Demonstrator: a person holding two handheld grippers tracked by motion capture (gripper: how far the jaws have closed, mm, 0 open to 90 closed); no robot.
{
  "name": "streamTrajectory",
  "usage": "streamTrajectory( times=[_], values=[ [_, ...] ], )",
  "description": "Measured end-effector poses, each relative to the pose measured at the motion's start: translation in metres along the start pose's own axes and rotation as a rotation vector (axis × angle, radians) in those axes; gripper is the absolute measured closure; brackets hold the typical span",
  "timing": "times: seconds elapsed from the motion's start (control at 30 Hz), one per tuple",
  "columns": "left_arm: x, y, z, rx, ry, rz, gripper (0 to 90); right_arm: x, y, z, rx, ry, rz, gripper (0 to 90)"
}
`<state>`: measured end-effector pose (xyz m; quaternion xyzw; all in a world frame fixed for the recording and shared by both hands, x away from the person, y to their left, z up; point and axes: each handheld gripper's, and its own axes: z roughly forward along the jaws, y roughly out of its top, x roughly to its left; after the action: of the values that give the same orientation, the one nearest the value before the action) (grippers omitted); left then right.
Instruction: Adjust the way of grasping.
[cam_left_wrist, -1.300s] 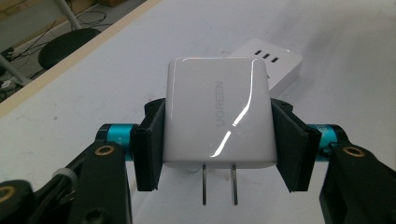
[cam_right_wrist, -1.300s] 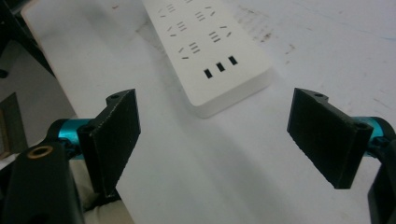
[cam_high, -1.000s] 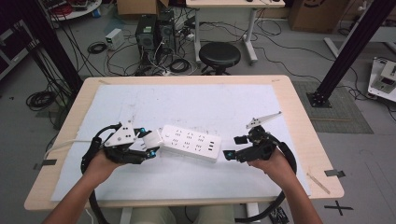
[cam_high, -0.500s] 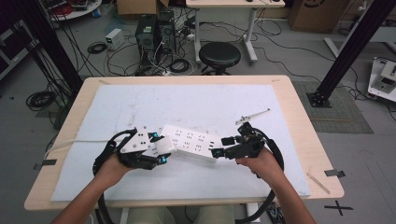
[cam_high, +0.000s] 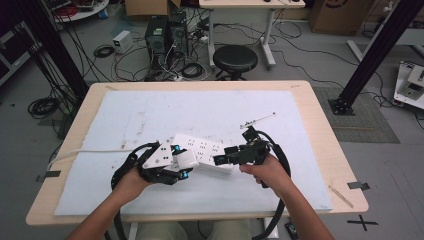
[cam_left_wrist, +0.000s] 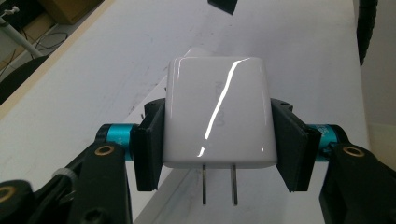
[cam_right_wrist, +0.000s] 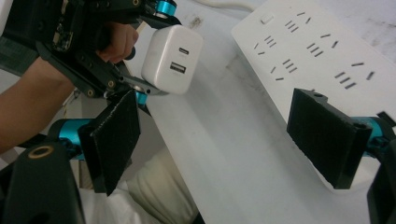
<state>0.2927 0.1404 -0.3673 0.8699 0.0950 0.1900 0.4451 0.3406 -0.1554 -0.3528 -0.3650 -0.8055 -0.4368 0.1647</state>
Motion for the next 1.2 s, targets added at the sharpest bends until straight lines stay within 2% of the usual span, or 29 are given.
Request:
streamTrajectory(
  times=[0.17,0.43,0.53,0.83,1.0,1.2],
  values=[
    [-0.003,0.004,0.007,-0.004,-0.024,0.02,42.6,0.001,0.006,0.01,0.018,0.036,0.023,17.9],
    [-0.007,0.008,0.014,-0.029,-0.043,0.016,42.5,0.003,0.013,0.028,0.057,0.066,0.058,19.6],
    [-0.008,0.009,0.016,-0.033,-0.046,0.025,42.5,0.002,0.014,0.034,0.069,0.093,0.067,24.2],
    [-0.008,0.01,0.017,-0.039,-0.054,0.037,42.5,-0.001,0.014,0.048,0.108,0.12,0.114,33.4],
    [-0.009,0.011,0.017,-0.042,-0.053,0.043,42.5,-0.001,0.014,0.051,0.111,0.136,0.119,37.1],
    [-0.01,0.01,0.019,-0.043,-0.054,0.048,42.5,-0.003,0.011,0.055,0.115,0.186,0.161,44.9]
  ],
)
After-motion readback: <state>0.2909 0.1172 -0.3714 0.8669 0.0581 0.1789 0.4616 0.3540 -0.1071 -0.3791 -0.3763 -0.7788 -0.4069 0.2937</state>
